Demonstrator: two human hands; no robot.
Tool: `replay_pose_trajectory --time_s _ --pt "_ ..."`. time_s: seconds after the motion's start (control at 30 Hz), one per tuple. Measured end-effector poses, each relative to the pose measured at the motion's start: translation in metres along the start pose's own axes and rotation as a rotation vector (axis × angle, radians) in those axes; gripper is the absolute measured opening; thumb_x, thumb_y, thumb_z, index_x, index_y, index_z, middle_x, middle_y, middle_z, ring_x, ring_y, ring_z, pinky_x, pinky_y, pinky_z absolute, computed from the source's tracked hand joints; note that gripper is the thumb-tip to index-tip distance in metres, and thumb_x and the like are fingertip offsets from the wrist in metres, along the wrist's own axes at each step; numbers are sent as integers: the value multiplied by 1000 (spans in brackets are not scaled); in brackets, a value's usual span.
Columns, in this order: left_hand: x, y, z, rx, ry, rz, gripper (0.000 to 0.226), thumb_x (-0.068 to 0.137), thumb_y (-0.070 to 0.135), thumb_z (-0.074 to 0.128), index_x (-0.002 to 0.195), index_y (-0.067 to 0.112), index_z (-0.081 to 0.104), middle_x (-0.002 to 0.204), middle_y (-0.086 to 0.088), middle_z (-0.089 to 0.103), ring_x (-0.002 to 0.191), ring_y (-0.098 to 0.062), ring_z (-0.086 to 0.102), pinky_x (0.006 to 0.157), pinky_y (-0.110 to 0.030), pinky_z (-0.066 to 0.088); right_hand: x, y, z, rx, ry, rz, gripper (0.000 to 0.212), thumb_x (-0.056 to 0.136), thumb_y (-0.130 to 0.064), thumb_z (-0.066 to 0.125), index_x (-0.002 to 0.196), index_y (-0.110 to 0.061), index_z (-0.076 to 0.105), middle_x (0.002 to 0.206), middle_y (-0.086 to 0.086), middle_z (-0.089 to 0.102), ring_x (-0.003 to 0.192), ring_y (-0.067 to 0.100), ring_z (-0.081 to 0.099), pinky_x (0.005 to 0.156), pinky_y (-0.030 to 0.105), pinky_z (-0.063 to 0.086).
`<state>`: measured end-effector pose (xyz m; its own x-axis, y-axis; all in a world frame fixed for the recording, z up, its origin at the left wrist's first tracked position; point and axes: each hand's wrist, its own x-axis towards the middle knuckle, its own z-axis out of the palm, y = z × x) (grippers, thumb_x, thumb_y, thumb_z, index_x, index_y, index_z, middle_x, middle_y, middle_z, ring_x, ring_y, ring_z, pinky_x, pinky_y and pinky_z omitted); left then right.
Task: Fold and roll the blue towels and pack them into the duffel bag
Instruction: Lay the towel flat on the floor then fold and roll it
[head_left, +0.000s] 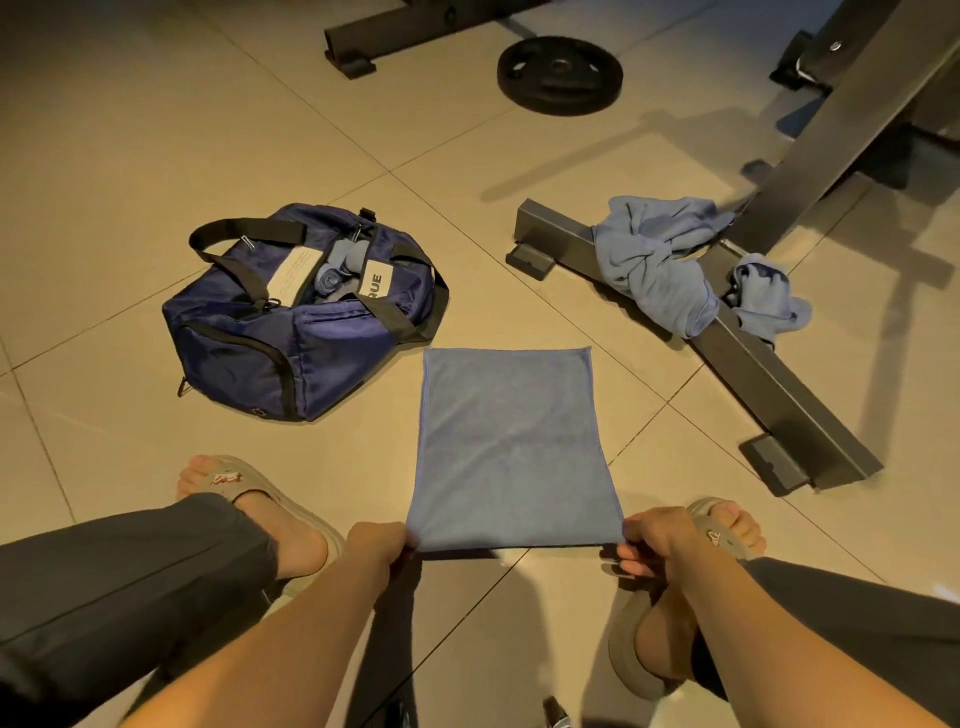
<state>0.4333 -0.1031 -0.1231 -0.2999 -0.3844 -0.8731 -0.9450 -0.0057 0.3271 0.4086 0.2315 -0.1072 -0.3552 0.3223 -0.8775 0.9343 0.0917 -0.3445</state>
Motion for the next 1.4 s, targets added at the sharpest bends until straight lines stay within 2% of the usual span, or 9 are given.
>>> replay_pose_trajectory --time_s 0.2,0.3,0.4,0.67,0.83,0.93,1.13,1.23,1.4 --pt "-14 -2 -22 48 -243 -252 26 78 4 60 53 6 51 52 -6 47 40 -17 41 42 -18 37 -18 -7 -16 -169 -59 168 16 91 3 43 84 7 56 59 17 56 41 27 53 36 25 47" --pt "-15 25 -22 -90 -145 -171 8 67 8 55 60 9 52 54 -3 47 37 -12 35 38 -12 27 -23 -33 -22 -82 -13 88 19 81 1 45 66 3 56 48 13 51 31 18 39 34 19 34" --pt "-19 64 -16 -261 -69 -15 5 72 2 58 73 3 63 56 -7 54 33 -11 40 37 -12 31 -24 -66 -17 104 21 -2 14 80 0 48 72 0 59 46 8 52 29 11 35 32 16 28" --pt "16 128 3 -336 -50 92 10 86 0 55 87 1 65 66 -11 57 41 -11 47 35 -16 38 6 -125 4 326 16 -148 22 85 10 45 89 6 66 71 19 63 37 16 56 39 19 49" --pt "52 147 8 -15 77 198 8 82 11 54 77 4 56 67 -15 53 62 -27 53 62 -34 49 38 -157 21 170 90 -233 15 85 14 57 97 17 67 67 18 60 39 18 50 38 21 45" --pt "68 152 13 241 117 273 12 84 11 68 80 1 64 84 -18 67 81 -33 67 83 -41 60 63 -171 27 111 163 -293 14 83 9 64 94 16 68 75 18 59 58 25 50 49 28 44" --pt "86 153 21 66 10 390 6 89 14 69 85 11 73 89 -11 72 91 -33 68 83 -45 59 95 -167 44 -64 137 -370 10 83 2 65 91 -2 68 83 12 65 76 27 58 62 30 48" --pt "94 156 22 78 15 382 8 91 12 67 86 12 74 91 -10 72 92 -31 67 87 -47 59 101 -162 51 -111 133 -414 25 78 -3 73 99 -13 62 91 6 65 81 24 61 67 32 49" --pt "97 153 21 86 23 405 11 95 13 67 87 14 75 92 -7 73 88 -26 69 76 -37 60 110 -165 54 -262 127 -482 19 78 0 70 91 -13 64 79 4 61 74 23 57 68 29 44"
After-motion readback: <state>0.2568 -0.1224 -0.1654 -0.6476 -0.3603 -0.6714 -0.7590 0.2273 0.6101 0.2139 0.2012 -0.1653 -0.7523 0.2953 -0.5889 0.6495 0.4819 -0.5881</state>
